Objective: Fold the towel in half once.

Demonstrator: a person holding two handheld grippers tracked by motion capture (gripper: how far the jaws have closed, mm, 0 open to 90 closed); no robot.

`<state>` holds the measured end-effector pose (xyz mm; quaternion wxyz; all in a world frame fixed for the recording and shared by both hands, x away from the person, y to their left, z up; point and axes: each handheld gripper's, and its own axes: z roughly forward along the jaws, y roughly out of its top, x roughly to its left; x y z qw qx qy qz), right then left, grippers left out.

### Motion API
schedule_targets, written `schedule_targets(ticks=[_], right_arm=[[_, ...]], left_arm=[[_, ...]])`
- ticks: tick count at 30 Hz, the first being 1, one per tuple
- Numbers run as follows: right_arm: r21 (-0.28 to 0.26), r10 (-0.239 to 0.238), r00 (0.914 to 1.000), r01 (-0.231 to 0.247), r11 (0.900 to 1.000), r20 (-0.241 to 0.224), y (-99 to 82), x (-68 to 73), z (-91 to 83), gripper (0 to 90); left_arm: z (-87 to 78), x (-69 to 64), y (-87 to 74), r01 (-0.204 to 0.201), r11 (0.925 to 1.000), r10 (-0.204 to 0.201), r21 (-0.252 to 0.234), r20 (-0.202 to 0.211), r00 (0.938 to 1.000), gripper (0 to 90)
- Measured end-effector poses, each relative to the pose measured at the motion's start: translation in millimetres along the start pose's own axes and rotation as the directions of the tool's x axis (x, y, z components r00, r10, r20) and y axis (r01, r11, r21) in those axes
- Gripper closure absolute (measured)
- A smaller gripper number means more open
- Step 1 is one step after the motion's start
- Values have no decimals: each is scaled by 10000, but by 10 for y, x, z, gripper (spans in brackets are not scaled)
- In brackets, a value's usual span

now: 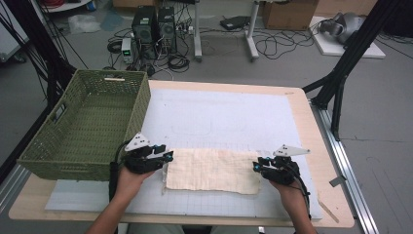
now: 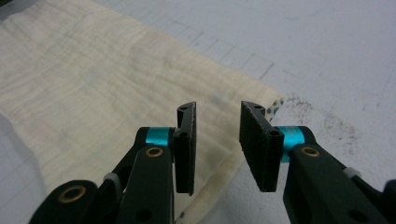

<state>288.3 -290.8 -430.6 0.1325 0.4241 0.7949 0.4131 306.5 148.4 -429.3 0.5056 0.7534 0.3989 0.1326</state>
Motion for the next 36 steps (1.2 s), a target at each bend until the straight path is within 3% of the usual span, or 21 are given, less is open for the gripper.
schedule_targets(ticks=[5,9,11,13,20,24,27,29,36], right_arm=[[311,-36,9993,24,9995,376,-22,20,38,672],[663,-72,9994,50,9978,332,-44,38,70,727],[909,-321,9988,286,9954,377,-53,54,105,798],[856,-568,9978,536,9949,356,-46,69,104,861],[205,-512,9975,502,9985,495,9,56,24,879],[129,-376,9969,368,9992,691,51,29,22,878],[414,-462,9894,409,9983,1378,74,-12,64,879],[711,-402,9864,291,9970,1597,69,-38,91,878],[1451,-901,9812,654,9873,1706,50,54,142,878]], left_arm=[[151,-31,-57,299,9967,-306,756,77,9995,540],[237,-25,-120,356,9938,-333,1056,-237,9992,564],[248,-41,-137,157,9934,-134,1132,-212,9997,690],[231,-74,-129,-283,9943,308,1027,-234,9993,846],[168,-41,-78,281,9989,-275,368,-186,9994,853],[172,-27,-44,322,9993,-314,214,-365,9988,853],[227,-22,-47,402,9984,-385,406,-412,9984,854],[265,-34,-59,400,9974,-373,602,-455,9983,854],[281,-22,-79,192,9948,-97,1001,-944,9955,852]])
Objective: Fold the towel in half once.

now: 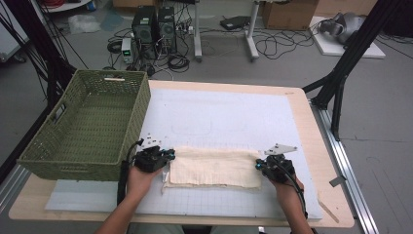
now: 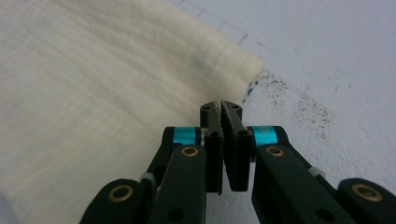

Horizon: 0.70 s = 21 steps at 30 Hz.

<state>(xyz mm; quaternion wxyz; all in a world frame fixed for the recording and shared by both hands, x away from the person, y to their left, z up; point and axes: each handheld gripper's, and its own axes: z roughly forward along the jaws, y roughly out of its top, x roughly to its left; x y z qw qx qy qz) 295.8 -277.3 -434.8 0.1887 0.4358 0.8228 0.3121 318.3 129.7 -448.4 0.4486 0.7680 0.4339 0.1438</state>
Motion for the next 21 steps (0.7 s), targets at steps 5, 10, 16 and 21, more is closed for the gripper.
schedule_targets(ticks=[5,10,16,21], right_arm=[[105,-201,9986,197,9998,486,6,25,-44,768],[-1271,749,9967,-704,9894,309,45,-90,-145,545],[-1870,943,9955,-923,9780,19,139,-178,-66,535],[-1532,628,9978,-650,9861,-192,224,-169,142,565]], left_arm=[[-8,18,1,226,9997,-222,101,-352,9991,627],[-59,64,50,305,9979,-318,-563,-221,9993,529],[43,104,151,504,9965,-516,-663,-162,9985,519],[196,148,205,554,9983,-558,-170,-242,9981,545]])
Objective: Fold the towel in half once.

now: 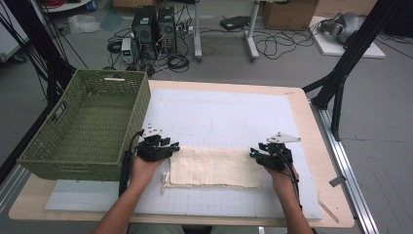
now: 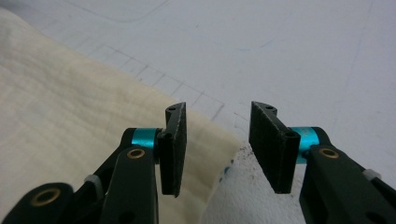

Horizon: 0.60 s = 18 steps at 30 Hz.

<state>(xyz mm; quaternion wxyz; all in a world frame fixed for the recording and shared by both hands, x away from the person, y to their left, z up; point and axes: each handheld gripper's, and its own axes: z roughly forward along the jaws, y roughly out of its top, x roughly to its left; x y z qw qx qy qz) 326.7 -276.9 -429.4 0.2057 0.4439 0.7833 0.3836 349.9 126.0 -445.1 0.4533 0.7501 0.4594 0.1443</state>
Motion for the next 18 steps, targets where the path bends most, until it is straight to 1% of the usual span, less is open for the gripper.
schedule_targets(ticks=[2,3,4,5,6,7,8,9,10,11,12,13,14,16,17,18], right_arm=[[301,-73,9999,71,9995,84,1,6,82,573],[491,-188,9996,178,9986,187,-7,0,113,583],[847,-249,9989,215,9962,392,-22,-10,147,600],[1117,-271,9984,214,9935,498,-35,-23,161,597],[1025,77,9991,-119,9947,412,-48,-54,159,592],[1043,336,9986,-377,9938,408,-53,-86,150,593],[1043,369,9985,-410,9937,408,-58,-96,146,593],[1031,425,9984,-461,9936,369,-60,-100,145,597],[1032,350,9990,-377,9939,274,-60,-102,146,620],[1029,291,9994,-307,9942,171,-60,-99,149,658],[999,187,9998,-177,9948,-91,-60,-94,151,736],[1024,110,9994,-76,9947,-328,-61,-88,150,804],[1008,64,9992,-23,9949,-398,-60,-83,151,841],[1074,207,9982,-146,9941,-564,-57,-92,150,858],[1069,293,9979,-229,9940,-586,-54,-104,148,864],[1044,141,9991,-98,9945,-407,-46,-97,143,867]], left_arm=[[61,28,-33,35,9987,-34,511,-29,10000,505],[61,28,-38,9,9992,-8,408,-30,10000,501],[58,30,-36,-65,9990,66,433,-28,10000,509],[58,29,-39,-180,9988,182,449,-37,9998,515],[50,23,-40,-429,9977,437,520,-153,9989,537],[42,22,-43,-651,9963,666,561,-256,9975,578],[38,20,-46,-788,9953,806,568,-309,9963,636],[30,34,-48,-912,9941,914,596,-9,9958,703],[33,29,-52,-849,9946,838,590,204,9963,799],[31,11,-51,-1106,9920,1098,604,179,9938,837],[32,7,-50,-1179,9912,1171,599,168,9930,855],[32,17,-51,-987,9935,978,574,196,9950,861],[30,32,-50,-798,9954,787,535,223,9967,866],[26,37,-44,-775,9960,775,447,22,9970,871],[23,40,-33,-822,9964,824,204,-92,9966,872],[19,40,-23,-686,9976,687,30,-150,9975,872]])
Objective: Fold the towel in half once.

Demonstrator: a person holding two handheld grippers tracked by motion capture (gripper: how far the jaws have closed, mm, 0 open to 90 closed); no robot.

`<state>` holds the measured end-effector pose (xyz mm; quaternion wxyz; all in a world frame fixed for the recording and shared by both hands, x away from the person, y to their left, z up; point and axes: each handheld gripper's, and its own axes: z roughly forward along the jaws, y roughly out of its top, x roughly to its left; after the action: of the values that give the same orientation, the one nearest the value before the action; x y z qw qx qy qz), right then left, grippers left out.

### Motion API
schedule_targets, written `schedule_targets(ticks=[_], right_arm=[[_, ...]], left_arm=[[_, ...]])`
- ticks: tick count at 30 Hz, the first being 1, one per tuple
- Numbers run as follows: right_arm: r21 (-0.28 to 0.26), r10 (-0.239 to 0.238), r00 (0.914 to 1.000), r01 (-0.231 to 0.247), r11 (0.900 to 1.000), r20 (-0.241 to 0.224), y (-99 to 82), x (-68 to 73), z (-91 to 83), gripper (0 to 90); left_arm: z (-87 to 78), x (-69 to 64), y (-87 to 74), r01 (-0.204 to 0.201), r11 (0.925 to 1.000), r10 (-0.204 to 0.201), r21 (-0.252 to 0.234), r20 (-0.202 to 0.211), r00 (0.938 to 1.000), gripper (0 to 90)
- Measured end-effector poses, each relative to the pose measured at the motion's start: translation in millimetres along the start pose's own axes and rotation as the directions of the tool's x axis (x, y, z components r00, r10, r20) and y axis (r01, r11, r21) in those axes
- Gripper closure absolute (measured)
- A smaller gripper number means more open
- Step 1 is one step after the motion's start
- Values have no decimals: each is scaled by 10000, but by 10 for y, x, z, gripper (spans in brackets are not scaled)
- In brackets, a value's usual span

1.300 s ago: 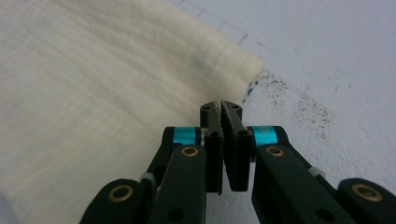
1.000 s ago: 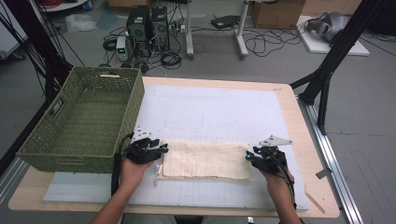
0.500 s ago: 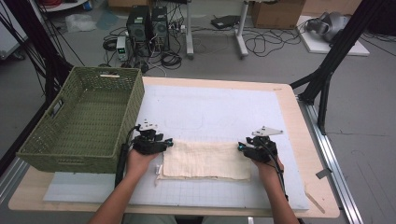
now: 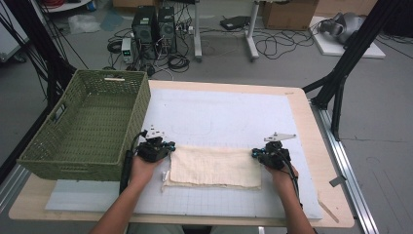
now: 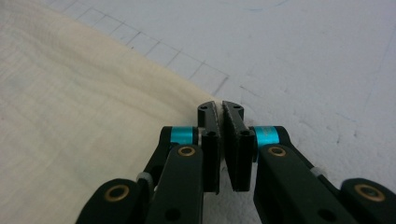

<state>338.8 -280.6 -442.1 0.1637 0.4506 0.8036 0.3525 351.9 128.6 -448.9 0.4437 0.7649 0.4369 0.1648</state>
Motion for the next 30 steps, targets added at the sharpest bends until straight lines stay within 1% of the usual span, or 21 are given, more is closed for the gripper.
schedule_targets(ticks=[2,3,4,6,7,9,13,15,19,22,23,24,27,28,29,30], right_arm=[[-203,-186,9994,191,9996,285,17,9,-11,869],[-366,-242,9990,256,9990,376,32,6,-15,868],[-476,-279,9987,299,9984,437,54,-2,-18,868],[-584,-343,9975,380,9976,622,118,-36,-8,868],[-642,-372,9968,417,9971,706,141,-51,-2,868],[-715,-239,9966,296,9970,793,198,-99,22,868],[-793,39,9959,33,9968,901,282,-185,99,867],[-932,115,9950,-22,9956,990,303,-205,135,866],[-1015,84,9949,19,9948,1010,309,-204,209,866],[-999,43,9938,69,9950,1112,330,-197,277,865],[-990,110,9932,5,9951,1160,345,-187,303,865],[-984,111,9921,12,9951,1247,359,-180,322,866],[-940,148,9894,-12,9956,1447,381,-168,351,862],[-886,185,9895,-58,9960,1435,379,-168,361,847],[-776,205,9894,-94,9969,1435,374,-168,369,790],[-700,255,9875,-147,9974,1555,369,-166,370,694]], left_arm=[[-6,22,20,172,9989,-178,-435,-117,9998,873],[2,35,22,252,9982,-260,-545,-131,9996,873],[21,52,37,343,9986,-350,-415,-162,9993,873],[42,65,65,396,9973,-408,-623,-168,9990,872],[54,68,96,528,9964,-541,-657,-177,9984,872],[86,82,168,410,9961,-432,-785,-269,9987,872],[161,132,246,518,9954,-547,-812,-339,9979,871],[184,169,252,542,9917,-584,-1168,-330,9977,871],[234,249,211,722,9929,-761,-946,-379,9964,871],[259,289,210,1051,9882,-1112,-1113,-500,9925,870],[265,298,219,1089,9885,-1147,-1045,-508,9921,871],[275,302,226,1017,9895,-1073,-1025,-511,9929,870],[301,312,240,995,9923,-1029,-738,-440,9937,867],[302,311,238,1000,9921,-1035,-758,-433,9937,862],[296,311,238,1029,9917,-1065,-773,-442,9933,837],[286,318,239,1141,9908,-1175,-731,-447,9921,761]])
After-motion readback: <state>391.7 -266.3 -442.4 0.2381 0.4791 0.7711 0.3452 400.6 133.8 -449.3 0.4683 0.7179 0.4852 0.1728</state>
